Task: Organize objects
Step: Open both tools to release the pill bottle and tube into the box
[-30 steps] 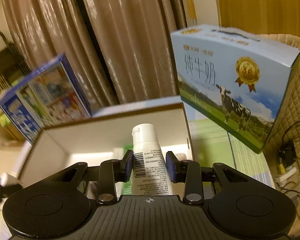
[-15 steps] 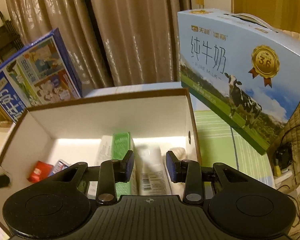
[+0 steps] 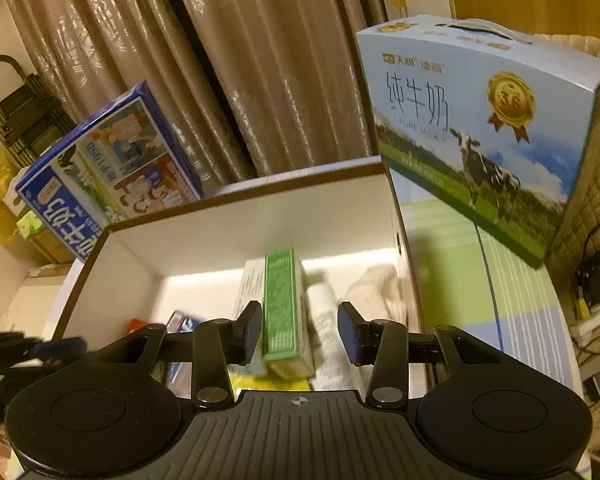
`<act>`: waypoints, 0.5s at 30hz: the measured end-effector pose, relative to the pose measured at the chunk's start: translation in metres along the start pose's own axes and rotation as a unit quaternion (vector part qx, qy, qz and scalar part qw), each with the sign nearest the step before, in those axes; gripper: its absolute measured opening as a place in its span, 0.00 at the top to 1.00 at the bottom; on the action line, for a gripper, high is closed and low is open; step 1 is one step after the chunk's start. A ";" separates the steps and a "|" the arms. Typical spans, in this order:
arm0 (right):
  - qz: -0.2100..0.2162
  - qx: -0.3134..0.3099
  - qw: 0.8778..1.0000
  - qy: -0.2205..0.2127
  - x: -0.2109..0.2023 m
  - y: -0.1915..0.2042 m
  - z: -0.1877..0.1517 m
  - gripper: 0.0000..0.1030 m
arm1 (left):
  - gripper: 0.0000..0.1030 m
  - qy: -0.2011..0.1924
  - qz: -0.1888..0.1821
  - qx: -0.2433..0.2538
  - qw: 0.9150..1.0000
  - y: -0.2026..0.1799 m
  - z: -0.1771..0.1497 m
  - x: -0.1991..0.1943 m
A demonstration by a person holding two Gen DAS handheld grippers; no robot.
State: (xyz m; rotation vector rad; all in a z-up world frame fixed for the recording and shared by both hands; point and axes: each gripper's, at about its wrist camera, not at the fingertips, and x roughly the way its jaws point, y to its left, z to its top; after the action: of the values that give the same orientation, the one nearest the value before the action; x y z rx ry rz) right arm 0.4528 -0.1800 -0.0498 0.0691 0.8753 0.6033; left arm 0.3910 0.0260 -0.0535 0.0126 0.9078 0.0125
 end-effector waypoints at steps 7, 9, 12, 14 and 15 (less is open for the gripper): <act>0.007 0.017 1.000 -0.004 -0.025 -0.001 -0.014 0.52 | 0.72 0.002 0.003 -0.008 1.000 0.003 0.001 0.001; 0.007 0.019 1.000 -0.005 -0.030 0.000 -0.016 0.49 | 0.65 -0.003 0.006 -0.012 1.000 0.004 0.003 -0.003; 0.006 0.018 1.000 -0.006 -0.039 0.002 -0.020 0.45 | 0.54 -0.010 0.006 -0.021 1.000 0.005 0.005 -0.011; 0.008 0.020 1.000 -0.005 -0.044 0.003 -0.023 0.43 | 0.49 -0.012 0.004 -0.024 1.000 0.005 0.005 -0.018; 0.010 0.023 1.000 -0.003 -0.047 0.004 -0.024 0.42 | 0.46 -0.013 0.004 -0.025 1.000 0.005 0.005 -0.020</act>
State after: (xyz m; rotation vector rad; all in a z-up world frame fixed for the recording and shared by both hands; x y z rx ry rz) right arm 0.4104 -0.2056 -0.0317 0.1215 0.8830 0.6015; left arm 0.3827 0.0305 -0.0340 -0.0310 0.8809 0.0423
